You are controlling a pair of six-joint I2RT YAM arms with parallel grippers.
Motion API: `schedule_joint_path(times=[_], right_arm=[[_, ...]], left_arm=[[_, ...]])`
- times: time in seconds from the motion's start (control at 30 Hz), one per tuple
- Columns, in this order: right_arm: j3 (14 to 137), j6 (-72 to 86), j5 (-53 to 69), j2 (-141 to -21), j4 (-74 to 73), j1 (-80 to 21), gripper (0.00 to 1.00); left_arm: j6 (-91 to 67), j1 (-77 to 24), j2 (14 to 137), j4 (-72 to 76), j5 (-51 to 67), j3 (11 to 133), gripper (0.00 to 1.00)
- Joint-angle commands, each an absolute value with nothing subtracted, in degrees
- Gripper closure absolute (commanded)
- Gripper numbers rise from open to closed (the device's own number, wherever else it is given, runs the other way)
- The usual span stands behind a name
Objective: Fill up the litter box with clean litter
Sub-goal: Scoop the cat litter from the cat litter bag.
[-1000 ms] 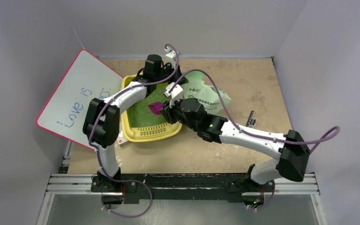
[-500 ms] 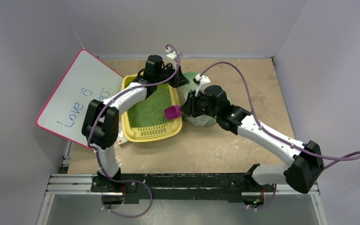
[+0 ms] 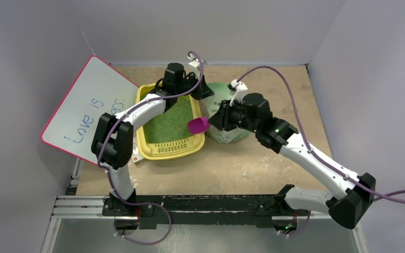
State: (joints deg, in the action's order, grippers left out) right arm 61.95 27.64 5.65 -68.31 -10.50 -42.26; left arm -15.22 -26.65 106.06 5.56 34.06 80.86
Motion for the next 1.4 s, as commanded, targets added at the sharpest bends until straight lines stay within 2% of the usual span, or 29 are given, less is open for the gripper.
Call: schedule_joint_path(times=[0.0, 0.33, 0.73, 0.93, 1.1, 1.37], right_arm=[[66.26, 28.96, 9.26, -62.84, -13.22, -39.80, 1.00], [71.11, 28.40, 8.72, -58.89, -27.05, -35.71, 1.00], [78.80, 28.50, 24.02, -59.42, -33.95, -18.80, 1.00], [85.38, 25.36, 20.04, -61.00, -40.05, -11.78, 1.00], [89.73, 23.39, 15.20, -64.14, -44.30, -11.34, 1.00], [89.97, 21.33, 8.47, -63.59, -49.35, -11.36, 1.00]], left_arm=[[-13.89, -27.42, 103.08, 7.38, 34.83, 80.68, 1.00], [-13.10, -27.42, 102.12, 7.20, 34.72, 80.90, 1.00], [-13.32, -27.51, 101.73, 7.29, 34.83, 80.86, 1.00], [-11.63, -27.93, 100.96, 6.66, 35.37, 79.55, 1.00], [-10.18, -28.10, 100.34, 6.43, 36.50, 79.07, 1.00], [-8.27, -28.12, 99.45, 4.75, 36.34, 79.86, 1.00]])
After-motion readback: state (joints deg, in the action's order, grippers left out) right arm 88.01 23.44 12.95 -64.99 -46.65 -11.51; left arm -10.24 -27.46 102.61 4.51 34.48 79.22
